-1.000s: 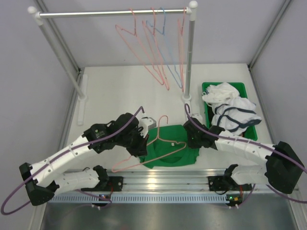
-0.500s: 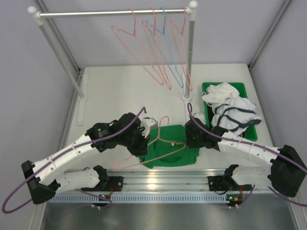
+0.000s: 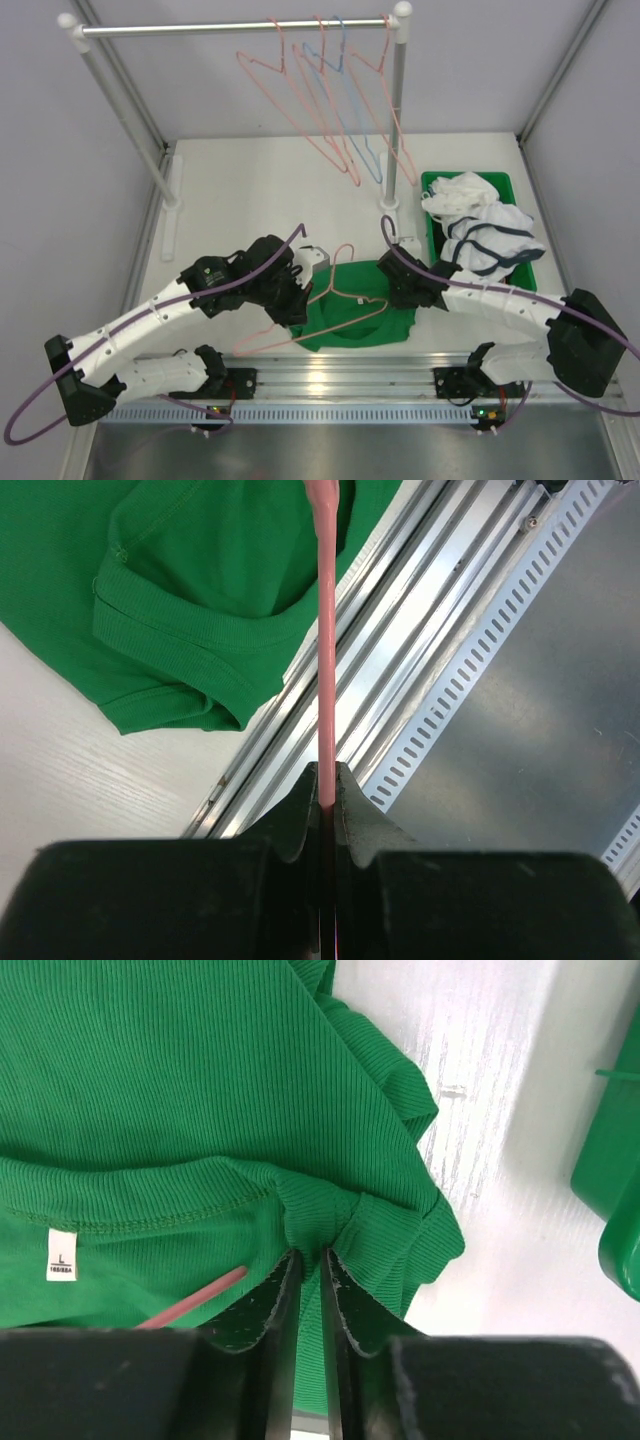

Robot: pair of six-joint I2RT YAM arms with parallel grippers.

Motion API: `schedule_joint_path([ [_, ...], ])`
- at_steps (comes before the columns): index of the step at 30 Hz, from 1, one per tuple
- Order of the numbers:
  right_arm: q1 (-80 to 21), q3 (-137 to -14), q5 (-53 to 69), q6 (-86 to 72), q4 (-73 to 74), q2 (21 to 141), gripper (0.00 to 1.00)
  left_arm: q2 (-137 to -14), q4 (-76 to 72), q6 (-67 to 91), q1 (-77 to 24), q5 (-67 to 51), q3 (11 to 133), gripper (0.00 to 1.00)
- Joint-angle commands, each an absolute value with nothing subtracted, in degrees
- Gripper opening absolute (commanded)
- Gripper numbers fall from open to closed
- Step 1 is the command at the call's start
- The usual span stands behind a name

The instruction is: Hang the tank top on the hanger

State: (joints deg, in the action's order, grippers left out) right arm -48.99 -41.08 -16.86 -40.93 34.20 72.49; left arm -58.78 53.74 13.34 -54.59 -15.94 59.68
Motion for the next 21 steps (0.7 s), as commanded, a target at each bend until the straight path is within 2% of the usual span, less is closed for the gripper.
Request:
schedule_joint_path([
  [1,-49.92,-43.07,-19.86,-41.92,35.68,70.32,0.1,-58.98,52.39,12.3,-54.84,-17.4,60.29,0.0],
  [3,-50.1,-43.42,-20.04,-41.92,36.91,68.82,0.03,-59.15,51.95,12.13,-54.84,-17.31,60.38,0.0],
  [5,-50.1,-43.5,-20.3,-42.01,37.96,67.07,0.0,-59.41,51.68,11.95,-54.76,-17.31,60.29,0.0],
  [21,-50.36,-47.55,-15.38,-41.31,41.66,54.76,0.0,-59.59,39.56,9.67,-54.84,-21.35,57.75,0.0],
])
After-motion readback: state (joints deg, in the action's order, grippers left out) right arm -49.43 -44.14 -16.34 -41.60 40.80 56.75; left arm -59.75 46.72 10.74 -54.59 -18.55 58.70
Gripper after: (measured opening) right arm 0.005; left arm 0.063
